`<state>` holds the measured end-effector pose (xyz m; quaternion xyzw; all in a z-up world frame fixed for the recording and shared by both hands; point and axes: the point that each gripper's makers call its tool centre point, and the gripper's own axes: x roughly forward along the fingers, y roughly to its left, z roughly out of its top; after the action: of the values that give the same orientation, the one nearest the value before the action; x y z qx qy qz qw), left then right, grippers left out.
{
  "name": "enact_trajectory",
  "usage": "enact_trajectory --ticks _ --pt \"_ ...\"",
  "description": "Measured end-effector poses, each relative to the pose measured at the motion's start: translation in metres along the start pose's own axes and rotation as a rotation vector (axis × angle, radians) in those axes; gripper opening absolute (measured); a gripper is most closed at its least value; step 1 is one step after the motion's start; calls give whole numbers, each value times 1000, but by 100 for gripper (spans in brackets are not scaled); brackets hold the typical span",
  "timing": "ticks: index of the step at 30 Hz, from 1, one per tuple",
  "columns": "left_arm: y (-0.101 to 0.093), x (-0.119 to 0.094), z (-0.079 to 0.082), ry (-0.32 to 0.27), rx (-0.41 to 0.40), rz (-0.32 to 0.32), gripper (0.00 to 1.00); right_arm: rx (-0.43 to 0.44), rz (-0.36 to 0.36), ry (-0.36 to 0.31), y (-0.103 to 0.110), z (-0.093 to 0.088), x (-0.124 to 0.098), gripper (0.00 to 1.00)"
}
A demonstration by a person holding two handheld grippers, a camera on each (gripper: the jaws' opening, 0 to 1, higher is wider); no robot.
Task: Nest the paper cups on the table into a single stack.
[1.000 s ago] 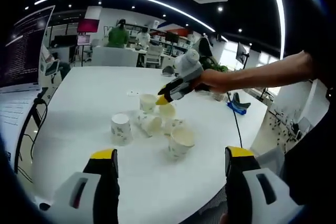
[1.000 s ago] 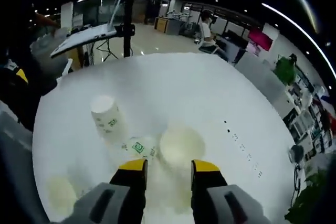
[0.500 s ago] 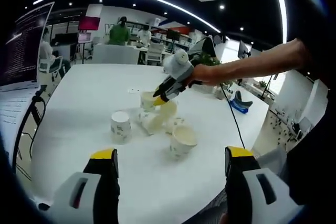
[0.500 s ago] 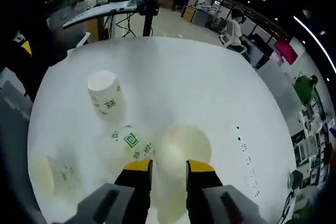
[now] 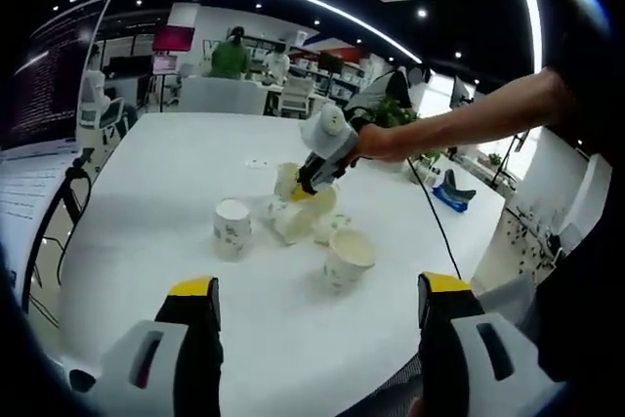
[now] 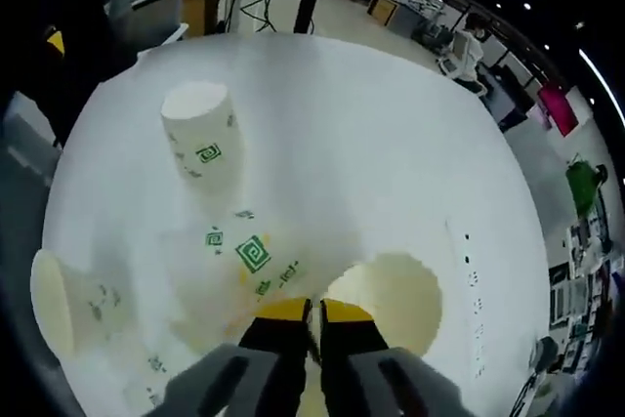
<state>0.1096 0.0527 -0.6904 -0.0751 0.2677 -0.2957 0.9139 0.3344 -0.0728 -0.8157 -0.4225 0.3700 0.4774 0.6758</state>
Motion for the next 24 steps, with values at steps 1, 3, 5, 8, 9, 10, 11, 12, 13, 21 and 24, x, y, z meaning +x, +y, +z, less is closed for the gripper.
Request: enact_trajectory --ticks 1,3,5,8,9,10,11,12,13,21,24 --pt "0 0 0 0 0 0 82 2 -1 -1 -2 1 1 0" --pt "0 0 -1 1 -1 1 82 3 4 -3 -5 2 3 0" --pt "0 0 -1 1 -1 1 82 -3 6 -3 -9 2 6 0" --pt "0 1 -1 2 -3 1 82 -1 5 -4 -10 1 6 0" --pt "0 1 -2 2 -3 0 82 8 5 -9 -11 1 4 0" --pt "0 1 -2 3 -1 -1 82 16 5 -13 -12 3 3 0" --pt "0 1 -2 3 1 -1 82 24 2 -17 -12 4 2 0" --pt "-1 1 -2 3 4 -2 82 38 -2 -22 -16 2 2 0" --pt "-1 1 -1 2 9 -2 82 50 -7 -26 -17 2 1 0" --pt "-3 2 4 -7 23 -8 83 122 -35 -69 -23 0 -8 0" --pt "-5 3 6 -13 30 -16 83 130 -38 -88 -22 3 -16 0"
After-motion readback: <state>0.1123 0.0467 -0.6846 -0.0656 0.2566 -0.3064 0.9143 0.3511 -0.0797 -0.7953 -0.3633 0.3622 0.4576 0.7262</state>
